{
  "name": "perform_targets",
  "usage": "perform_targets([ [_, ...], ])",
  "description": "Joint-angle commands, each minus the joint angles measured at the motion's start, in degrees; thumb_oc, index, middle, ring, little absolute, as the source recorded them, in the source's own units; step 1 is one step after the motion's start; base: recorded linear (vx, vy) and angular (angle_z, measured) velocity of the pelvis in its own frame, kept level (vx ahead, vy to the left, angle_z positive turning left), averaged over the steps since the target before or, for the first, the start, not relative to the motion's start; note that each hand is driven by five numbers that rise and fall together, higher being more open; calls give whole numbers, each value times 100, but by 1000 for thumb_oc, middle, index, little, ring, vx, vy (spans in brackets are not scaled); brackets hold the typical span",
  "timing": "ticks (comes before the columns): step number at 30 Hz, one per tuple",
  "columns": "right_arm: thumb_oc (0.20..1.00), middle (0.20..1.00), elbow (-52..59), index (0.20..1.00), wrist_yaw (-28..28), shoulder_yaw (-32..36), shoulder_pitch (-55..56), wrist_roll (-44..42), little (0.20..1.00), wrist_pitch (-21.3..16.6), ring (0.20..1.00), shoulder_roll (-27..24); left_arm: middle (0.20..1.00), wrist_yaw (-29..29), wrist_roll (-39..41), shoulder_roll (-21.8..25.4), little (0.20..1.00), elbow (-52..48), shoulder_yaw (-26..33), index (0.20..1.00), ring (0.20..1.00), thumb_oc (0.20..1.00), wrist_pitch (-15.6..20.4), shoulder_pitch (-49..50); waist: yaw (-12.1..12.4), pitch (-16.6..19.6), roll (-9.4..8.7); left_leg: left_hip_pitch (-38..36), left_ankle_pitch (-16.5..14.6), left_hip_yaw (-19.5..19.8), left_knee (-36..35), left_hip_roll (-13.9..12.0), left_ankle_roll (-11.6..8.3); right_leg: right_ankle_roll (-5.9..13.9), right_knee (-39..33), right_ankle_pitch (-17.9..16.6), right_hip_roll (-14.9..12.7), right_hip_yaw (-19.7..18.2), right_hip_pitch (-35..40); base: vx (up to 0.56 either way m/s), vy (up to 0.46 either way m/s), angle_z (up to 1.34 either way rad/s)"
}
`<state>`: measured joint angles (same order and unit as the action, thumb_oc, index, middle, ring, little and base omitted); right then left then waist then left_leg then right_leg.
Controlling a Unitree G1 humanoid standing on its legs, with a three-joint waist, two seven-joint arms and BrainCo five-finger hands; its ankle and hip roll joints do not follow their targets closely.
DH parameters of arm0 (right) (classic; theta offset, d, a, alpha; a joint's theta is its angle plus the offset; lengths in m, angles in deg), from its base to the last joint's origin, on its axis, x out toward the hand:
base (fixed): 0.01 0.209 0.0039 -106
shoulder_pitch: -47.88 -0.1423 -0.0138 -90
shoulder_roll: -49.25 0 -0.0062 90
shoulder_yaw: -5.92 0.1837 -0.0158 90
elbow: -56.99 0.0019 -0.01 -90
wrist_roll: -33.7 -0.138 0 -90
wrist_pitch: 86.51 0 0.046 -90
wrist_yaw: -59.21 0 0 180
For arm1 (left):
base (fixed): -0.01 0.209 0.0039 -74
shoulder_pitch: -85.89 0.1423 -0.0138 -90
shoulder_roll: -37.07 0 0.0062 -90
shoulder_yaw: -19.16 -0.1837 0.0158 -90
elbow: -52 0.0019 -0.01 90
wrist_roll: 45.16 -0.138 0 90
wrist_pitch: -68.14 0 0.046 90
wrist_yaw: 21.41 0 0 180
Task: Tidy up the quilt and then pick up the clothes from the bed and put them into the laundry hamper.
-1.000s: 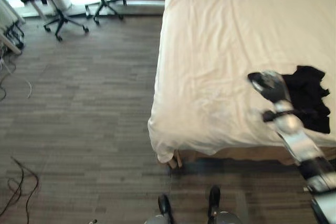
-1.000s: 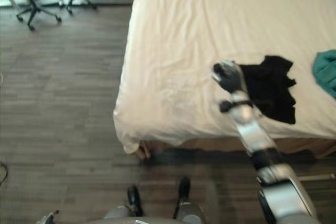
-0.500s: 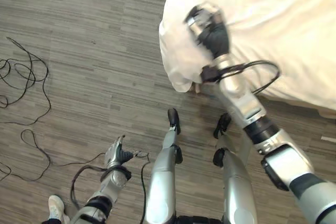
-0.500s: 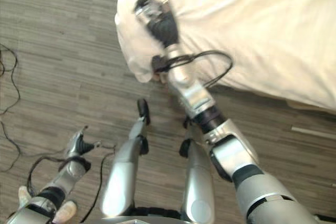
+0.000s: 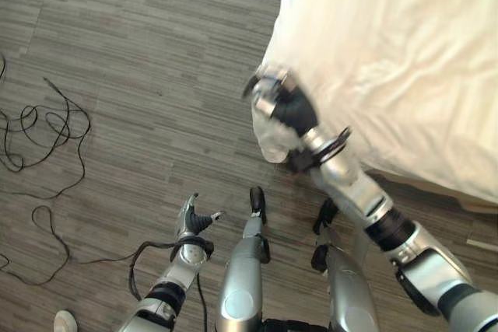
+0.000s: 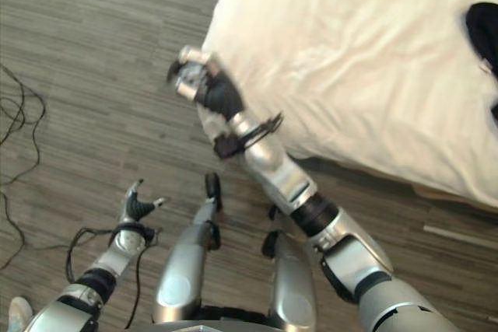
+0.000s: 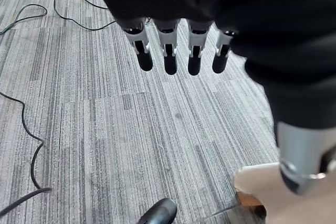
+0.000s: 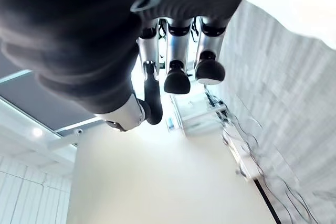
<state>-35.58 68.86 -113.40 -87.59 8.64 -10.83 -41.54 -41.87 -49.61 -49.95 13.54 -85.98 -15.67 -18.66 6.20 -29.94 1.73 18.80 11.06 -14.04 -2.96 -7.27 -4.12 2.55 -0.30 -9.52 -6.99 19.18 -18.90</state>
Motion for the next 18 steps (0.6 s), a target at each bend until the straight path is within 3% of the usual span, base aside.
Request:
perform_targets([
  [1, 200, 200, 95, 200, 457, 410, -127, 253, 200, -427, 200, 74, 1000, 3, 533, 159, 1000, 70, -69, 1000, 1000, 1000, 125, 278, -43, 193, -194, 396, -727, 45, 730, -174, -372, 604, 539, 708, -704, -346, -305, -24, -21, -19],
  [5, 200, 200, -667, 200, 836, 1051, 285, 333, 200, -329, 200, -249, 1000, 65, 781, 55, 1000, -9, 108, 1000, 1000, 1000, 185, 352, -163, 63, -91, 637, -976, 1, 1086, -270, -415, 639, 989, 893, -745, -495, -683, -47, 2, -20],
  [8, 200, 200, -1142, 200, 920, 1551, 1181, 263, 200, -307, 200, -292, 1000, 145, 793, -27, 1000, 46, 224, 1000, 1000, 1000, 167, 431, -310, 89, -100, 746, -1150, -9, 1415, -344, -352, 624, 1281, 1002, -776, -566, -832, -6, 15, -10],
  [9, 200, 200, -1507, 200, 878, 1847, 2000, 248, 200, -294, 200, -203, 1000, 179, 674, -90, 1000, 118, 273, 1000, 1000, 1000, 120, 520, -457, 135, -136, 657, -1298, -18, 1578, -406, -298, 603, 1386, 1093, -767, -600, -775, 38, 28, -3],
  [11, 200, 200, -1692, 200, 861, 2035, 2348, 217, 200, -296, 200, -184, 1000, 202, 656, -120, 1000, 142, 278, 1000, 1000, 1000, 96, 577, -515, 181, -160, 565, -1368, -24, 1629, -433, -286, 604, 1404, 1120, -761, -607, -709, 81, 18, -9],
  [15, 200, 200, -3027, 200, 773, 2835, 3739, -116, 200, -192, 200, 0, 1000, 302, 586, -168, 1000, 531, 391, 1000, 1000, 1000, 8, 775, -891, 607, -405, -200, -1375, -237, 1366, -396, -222, 606, 999, 1007, -668, -575, 54, 140, 31, -6],
  [18, 200, 200, -4762, 200, 643, 3271, 4313, -281, 200, 181, 200, 200, 1000, 464, 583, -259, 1000, 893, 401, 1000, 1000, 1000, -92, 971, -1135, 1130, -466, -867, -1336, -338, 885, -271, -193, 689, 510, 906, -536, -621, 705, 260, 116, -19],
])
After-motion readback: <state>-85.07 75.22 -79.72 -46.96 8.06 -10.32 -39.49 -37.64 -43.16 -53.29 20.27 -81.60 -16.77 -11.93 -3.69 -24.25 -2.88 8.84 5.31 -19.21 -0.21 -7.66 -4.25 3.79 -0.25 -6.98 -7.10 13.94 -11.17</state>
